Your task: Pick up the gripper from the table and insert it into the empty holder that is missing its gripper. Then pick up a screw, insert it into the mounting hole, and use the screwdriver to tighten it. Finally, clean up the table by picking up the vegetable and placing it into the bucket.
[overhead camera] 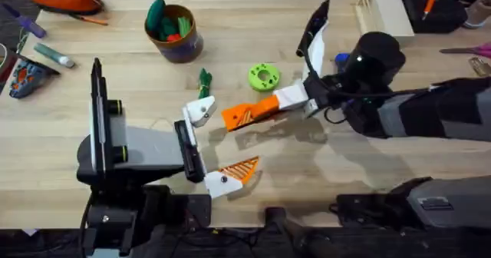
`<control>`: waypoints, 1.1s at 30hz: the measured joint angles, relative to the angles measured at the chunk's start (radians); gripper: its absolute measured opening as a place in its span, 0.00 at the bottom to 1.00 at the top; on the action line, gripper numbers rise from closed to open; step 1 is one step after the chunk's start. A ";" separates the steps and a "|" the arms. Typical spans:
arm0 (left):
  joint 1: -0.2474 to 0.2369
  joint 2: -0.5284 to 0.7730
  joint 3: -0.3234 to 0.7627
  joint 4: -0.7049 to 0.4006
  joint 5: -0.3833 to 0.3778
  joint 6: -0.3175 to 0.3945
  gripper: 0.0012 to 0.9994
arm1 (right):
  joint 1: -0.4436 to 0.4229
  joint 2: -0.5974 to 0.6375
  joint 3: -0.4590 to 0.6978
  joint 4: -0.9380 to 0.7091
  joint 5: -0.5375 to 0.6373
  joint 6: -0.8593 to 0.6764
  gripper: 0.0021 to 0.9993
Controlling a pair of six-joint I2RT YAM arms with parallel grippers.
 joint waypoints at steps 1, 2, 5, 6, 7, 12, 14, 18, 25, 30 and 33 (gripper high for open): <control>0.000 0.000 0.000 0.000 0.000 0.000 1.00 | 0.007 0.000 0.008 -0.018 0.000 -0.001 0.01; 0.000 0.000 0.000 0.000 0.000 0.000 1.00 | 0.013 0.000 0.016 -0.037 0.000 -0.004 0.01; 0.000 0.000 0.000 0.000 0.000 0.000 1.00 | 0.024 0.000 0.041 -0.100 0.000 -0.027 0.01; 0.000 0.000 0.000 0.000 0.000 0.000 1.00 | 0.024 0.000 0.041 -0.101 0.000 -0.030 0.01; 0.000 0.000 0.000 0.000 0.000 0.000 1.00 | 0.024 0.000 0.042 -0.102 0.000 -0.032 0.01; 0.000 0.000 0.000 0.000 0.000 0.000 1.00 | 0.024 0.000 0.042 -0.106 0.002 -0.043 0.01; 0.000 0.000 0.000 0.000 0.000 0.000 1.00 | 0.025 0.000 0.042 -0.106 0.009 -0.045 0.01; 0.000 0.000 0.000 0.000 0.000 0.000 1.00 | 0.028 0.000 0.042 -0.106 0.031 -0.048 0.01; 0.000 0.000 0.000 0.000 0.000 0.000 1.00 | 0.032 0.000 0.042 -0.086 0.066 -0.049 0.01; 0.000 0.000 0.000 0.000 -0.001 0.000 1.00 | 0.033 0.000 0.037 0.056 0.090 -0.021 0.01; 0.000 0.000 0.000 0.000 -0.002 0.000 1.00 | 0.034 0.000 0.025 0.102 0.102 0.002 0.01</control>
